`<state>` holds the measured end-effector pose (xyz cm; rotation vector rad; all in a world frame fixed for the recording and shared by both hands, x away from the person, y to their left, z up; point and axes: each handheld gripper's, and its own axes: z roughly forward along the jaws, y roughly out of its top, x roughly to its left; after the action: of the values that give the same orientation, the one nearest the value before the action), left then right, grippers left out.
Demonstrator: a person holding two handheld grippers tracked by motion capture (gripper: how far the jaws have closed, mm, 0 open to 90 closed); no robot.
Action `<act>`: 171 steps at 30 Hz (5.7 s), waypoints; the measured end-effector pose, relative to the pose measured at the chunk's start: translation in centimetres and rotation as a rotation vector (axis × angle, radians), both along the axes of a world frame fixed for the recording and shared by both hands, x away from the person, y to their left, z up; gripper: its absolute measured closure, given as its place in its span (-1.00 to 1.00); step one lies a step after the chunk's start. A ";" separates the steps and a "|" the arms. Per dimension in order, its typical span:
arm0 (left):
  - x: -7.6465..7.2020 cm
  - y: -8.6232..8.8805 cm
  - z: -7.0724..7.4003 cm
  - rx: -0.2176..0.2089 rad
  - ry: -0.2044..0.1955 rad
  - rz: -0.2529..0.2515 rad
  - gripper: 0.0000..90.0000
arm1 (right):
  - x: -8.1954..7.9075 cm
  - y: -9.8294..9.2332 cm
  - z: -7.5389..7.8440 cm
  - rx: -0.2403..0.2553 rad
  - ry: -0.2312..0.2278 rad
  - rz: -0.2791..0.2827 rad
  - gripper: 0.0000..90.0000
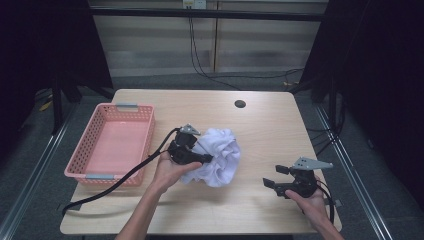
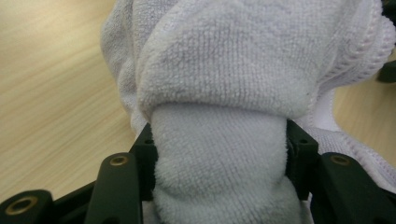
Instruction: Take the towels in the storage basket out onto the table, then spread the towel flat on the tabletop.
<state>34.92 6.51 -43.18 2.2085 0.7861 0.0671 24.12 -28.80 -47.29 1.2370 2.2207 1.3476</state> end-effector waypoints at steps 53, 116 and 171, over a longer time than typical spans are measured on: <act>-4.4 5.4 -3.8 -0.066 -0.151 0.055 0.88 | 7.9 16.4 2.2 -0.009 -0.055 0.294 0.90; -4.2 9.7 0.9 -0.331 -0.139 0.065 0.13 | 10.5 -1.1 7.4 -0.007 -0.117 -0.124 0.02; -6.1 2.7 -5.3 -0.131 -0.011 -0.232 0.43 | 4.0 2.3 -0.6 -0.148 0.043 -0.033 0.23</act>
<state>28.79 9.20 -48.49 2.1564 0.5088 -0.0841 28.12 -26.47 -47.84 1.2546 2.2724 1.1319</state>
